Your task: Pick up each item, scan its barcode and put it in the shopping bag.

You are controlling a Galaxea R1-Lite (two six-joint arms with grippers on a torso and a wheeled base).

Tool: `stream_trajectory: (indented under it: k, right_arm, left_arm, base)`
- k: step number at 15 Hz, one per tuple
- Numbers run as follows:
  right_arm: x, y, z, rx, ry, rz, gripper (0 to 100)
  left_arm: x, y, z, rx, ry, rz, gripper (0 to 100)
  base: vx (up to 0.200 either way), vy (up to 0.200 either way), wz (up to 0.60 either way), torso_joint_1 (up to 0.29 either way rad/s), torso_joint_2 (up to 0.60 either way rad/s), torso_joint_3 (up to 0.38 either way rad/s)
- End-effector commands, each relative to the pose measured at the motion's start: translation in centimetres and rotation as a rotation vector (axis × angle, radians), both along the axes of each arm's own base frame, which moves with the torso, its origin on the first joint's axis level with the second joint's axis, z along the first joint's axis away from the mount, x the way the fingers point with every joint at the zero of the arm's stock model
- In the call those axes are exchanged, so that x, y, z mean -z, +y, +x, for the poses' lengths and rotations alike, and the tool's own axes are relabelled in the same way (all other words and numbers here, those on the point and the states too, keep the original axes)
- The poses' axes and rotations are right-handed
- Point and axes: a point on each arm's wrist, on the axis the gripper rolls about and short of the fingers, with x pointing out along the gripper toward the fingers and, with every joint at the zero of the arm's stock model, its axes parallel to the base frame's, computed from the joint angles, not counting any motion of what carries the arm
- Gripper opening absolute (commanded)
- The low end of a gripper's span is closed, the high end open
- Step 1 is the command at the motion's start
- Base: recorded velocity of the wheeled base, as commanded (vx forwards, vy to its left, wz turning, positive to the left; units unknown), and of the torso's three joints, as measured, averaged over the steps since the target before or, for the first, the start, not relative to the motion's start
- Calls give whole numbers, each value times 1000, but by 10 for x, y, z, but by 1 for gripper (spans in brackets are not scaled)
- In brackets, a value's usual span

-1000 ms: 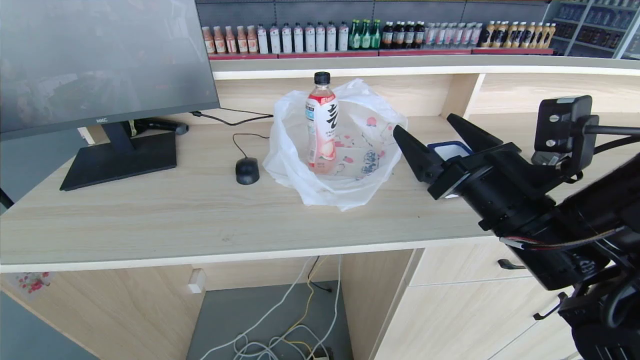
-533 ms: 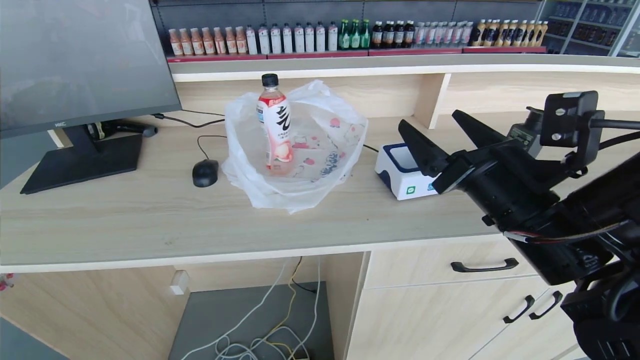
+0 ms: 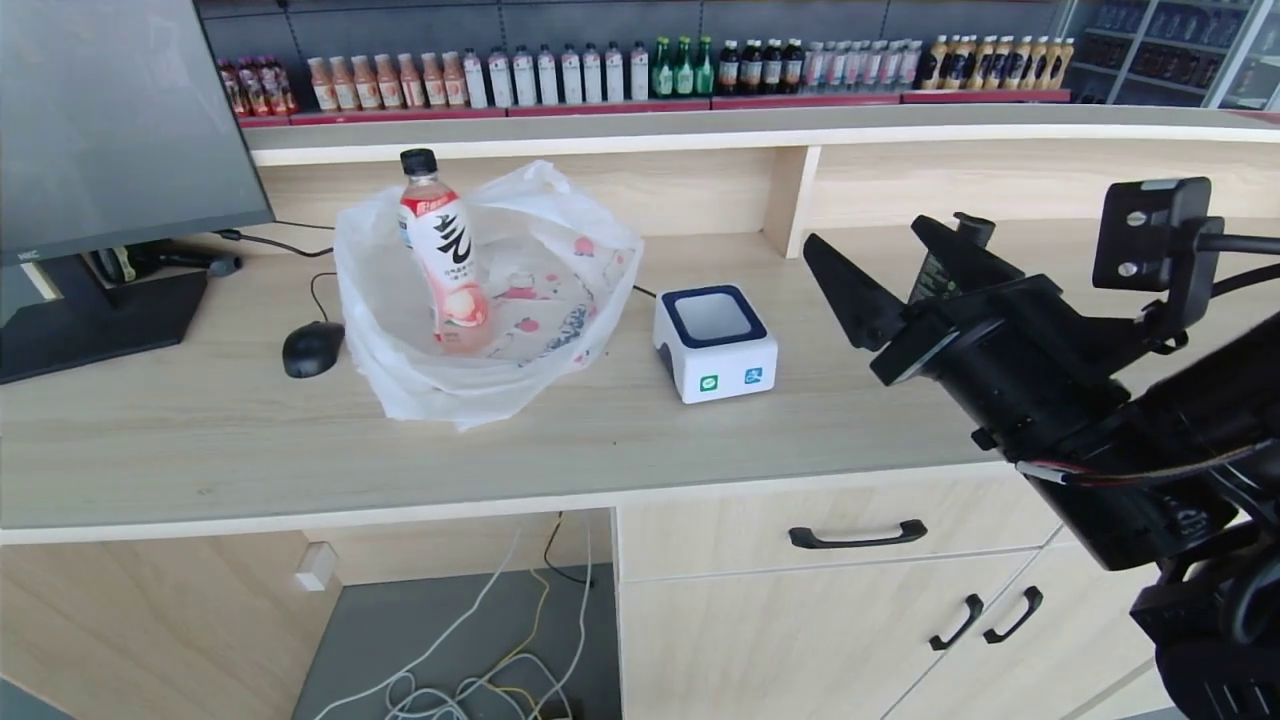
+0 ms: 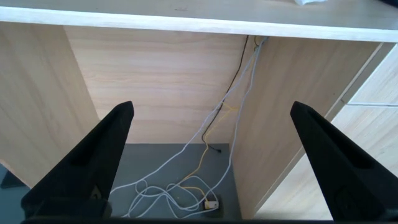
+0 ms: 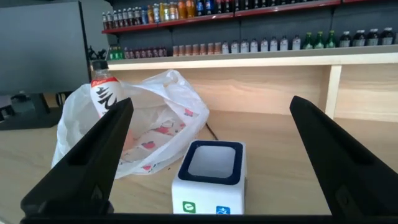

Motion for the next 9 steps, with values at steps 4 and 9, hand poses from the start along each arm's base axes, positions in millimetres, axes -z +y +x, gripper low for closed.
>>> stream_trajectory:
  k: [4, 9]
  right_arm:
    - [0, 1, 2, 39, 12, 21, 100]
    - [0, -1, -3, 47, 12, 16, 100]
  left_arm:
    - [0, 0, 0, 0, 0, 0, 100]
    - [0, 0, 0, 0, -2, 0, 100]
  base:
    - [0, -200, 0, 2, 1, 0]
    - [0, -200, 0, -2, 1, 0]
